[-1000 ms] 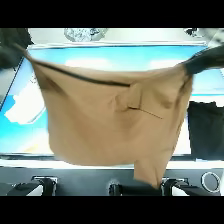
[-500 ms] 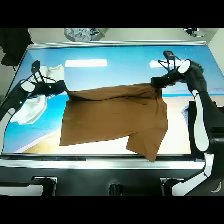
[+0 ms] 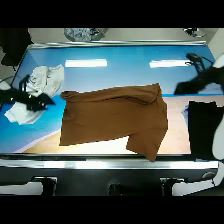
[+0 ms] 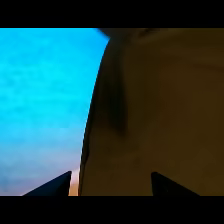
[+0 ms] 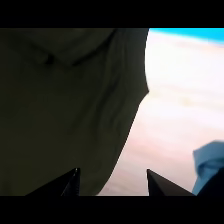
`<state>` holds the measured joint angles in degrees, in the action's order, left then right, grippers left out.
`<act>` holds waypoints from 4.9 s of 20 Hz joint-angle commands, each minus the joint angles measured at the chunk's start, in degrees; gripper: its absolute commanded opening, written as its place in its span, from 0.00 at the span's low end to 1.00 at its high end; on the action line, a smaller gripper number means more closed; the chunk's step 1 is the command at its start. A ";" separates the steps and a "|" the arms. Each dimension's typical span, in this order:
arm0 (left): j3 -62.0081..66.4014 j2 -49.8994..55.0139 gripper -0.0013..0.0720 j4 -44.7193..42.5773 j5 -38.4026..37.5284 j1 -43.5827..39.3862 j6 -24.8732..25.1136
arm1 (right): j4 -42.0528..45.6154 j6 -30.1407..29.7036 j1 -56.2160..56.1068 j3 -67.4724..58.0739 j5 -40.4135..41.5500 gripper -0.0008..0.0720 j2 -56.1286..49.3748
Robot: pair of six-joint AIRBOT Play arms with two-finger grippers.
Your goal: Fold the shirts.
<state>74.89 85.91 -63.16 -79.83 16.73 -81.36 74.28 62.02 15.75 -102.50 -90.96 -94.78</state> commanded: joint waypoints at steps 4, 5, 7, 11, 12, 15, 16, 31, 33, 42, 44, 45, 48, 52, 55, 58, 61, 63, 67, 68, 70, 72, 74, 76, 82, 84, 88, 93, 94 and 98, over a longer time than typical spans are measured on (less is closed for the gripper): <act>-30.56 -9.62 0.70 1.86 1.88 4.50 9.94 | 2.25 -2.29 1.75 17.09 -3.65 0.70 9.05; -32.57 -9.53 0.71 2.54 3.17 4.37 10.14 | 2.29 -2.32 1.38 18.43 -3.37 0.70 9.22; -35.63 -9.35 0.70 2.75 5.27 3.80 10.49 | 2.49 -3.13 1.14 20.02 -3.10 0.70 9.18; -38.03 -9.35 0.61 4.35 10.21 1.62 10.47 | 4.11 -4.02 1.14 22.43 -0.90 0.70 9.18; -38.01 -9.38 0.45 5.18 12.02 1.31 10.45 | 4.46 -4.04 1.14 23.21 -0.59 0.70 9.18; -38.01 -9.46 0.15 6.86 15.45 1.27 10.27 | 4.46 -4.31 1.14 25.35 -0.37 0.70 9.18; -38.01 -9.55 0.06 6.86 15.58 1.27 10.49 | 4.44 -4.33 1.14 26.16 -0.17 0.70 9.18; -37.88 -11.89 0.06 6.88 14.84 1.27 11.56 | -4.28 -1.33 1.07 33.35 12.17 0.56 -1.55; -37.70 -11.89 0.06 6.86 14.82 1.29 12.41 | -4.96 -1.14 -0.48 33.24 17.27 0.15 -1.75; 12.83 -31.74 0.06 6.82 22.03 1.33 7.54 | -5.31 -12.92 -1.07 0.72 30.64 0.07 25.20; 27.50 -35.76 0.06 6.82 28.96 1.33 5.88 | -4.42 -14.58 -1.07 -5.60 41.53 0.07 35.65; 32.13 -37.33 0.06 6.84 31.10 1.33 4.07 | -4.28 -15.13 -1.07 -6.75 44.30 0.07 40.00; 37.66 -42.21 0.06 6.84 31.63 1.27 1.16 | -2.73 -12.15 -1.07 -6.82 42.77 0.07 50.05; 37.64 -46.03 0.06 4.00 28.57 1.29 1.14 | 3.39 -10.58 -1.07 -6.82 37.66 0.07 55.17; 37.62 -45.92 0.06 0.85 24.74 1.29 -1.25 | 5.62 -8.72 -1.07 -6.82 34.40 0.07 55.34; 37.16 -43.52 0.06 -0.11 18.80 1.29 -2.86 | 5.95 -8.85 -1.07 -6.82 29.05 0.07 52.59; 35.12 -36.89 0.06 -0.09 7.39 1.27 -2.73 | 5.86 -9.84 -1.07 -6.75 15.87 0.07 43.87; 29.18 -29.92 0.06 -0.09 -0.24 1.27 -2.12 | 5.70 -10.08 -1.07 -6.58 2.12 0.07 32.92; 11.21 -14.88 0.06 -0.11 1.16 -0.81 4.00 | 4.98 -9.70 -4.04 -2.14 -1.64 0.07 8.31; 8.46 -10.62 0.06 -0.11 3.54 -1.38 4.55 | 4.87 -9.66 -5.40 -2.14 0.87 0.07 2.56; 7.15 -1.18 0.06 0.39 8.68 -1.95 4.48 | 2.69 -8.13 -7.45 -2.19 6.71 0.07 -7.50; 8.87 6.80 0.06 1.95 12.63 -2.47 5.55 | 0.09 -4.39 -7.91 -2.19 13.92 0.07 -13.64; 11.74 12.35 0.06 3.45 15.34 -2.78 8.24 | -1.77 1.31 -7.72 -2.19 22.56 0.07 -16.00; 14.56 15.69 0.06 3.69 18.95 -2.91 8.33 | -2.12 2.12 -7.72 -2.21 31.10 0.07 -16.04; 19.39 16.02 0.06 4.04 12.46 -1.97 9.94 | -0.96 -3.06 -7.72 -4.66 18.56 0.07 -13.94; 20.74 15.89 0.06 4.04 1.05 -0.98 9.88 | 0.55 -4.63 -7.74 -4.66 5.86 0.07 -11.23; 18.95 16.06 0.06 -2.01 -16.83 -0.76 8.15 | 0.68 -4.20 -7.78 -3.56 -11.02 0.07 -9.86; 13.00 15.72 0.06 -5.53 -20.39 -0.87 5.49 | -0.68 -0.02 -7.80 6.86 -10.45 0.07 -8.61; 11.93 15.32 0.06 -5.53 -20.06 -0.87 5.49 | -0.68 0.20 -7.78 8.79 -8.61 0.07 -7.37; 10.97 14.80 0.06 -6.32 -15.37 -0.33 5.57 | 1.22 0.44 -7.78 14.03 -4.74 0.07 -5.11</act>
<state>86.91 101.01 -68.62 -97.01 16.12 -75.61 74.91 61.80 7.97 -92.29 -97.82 -101.23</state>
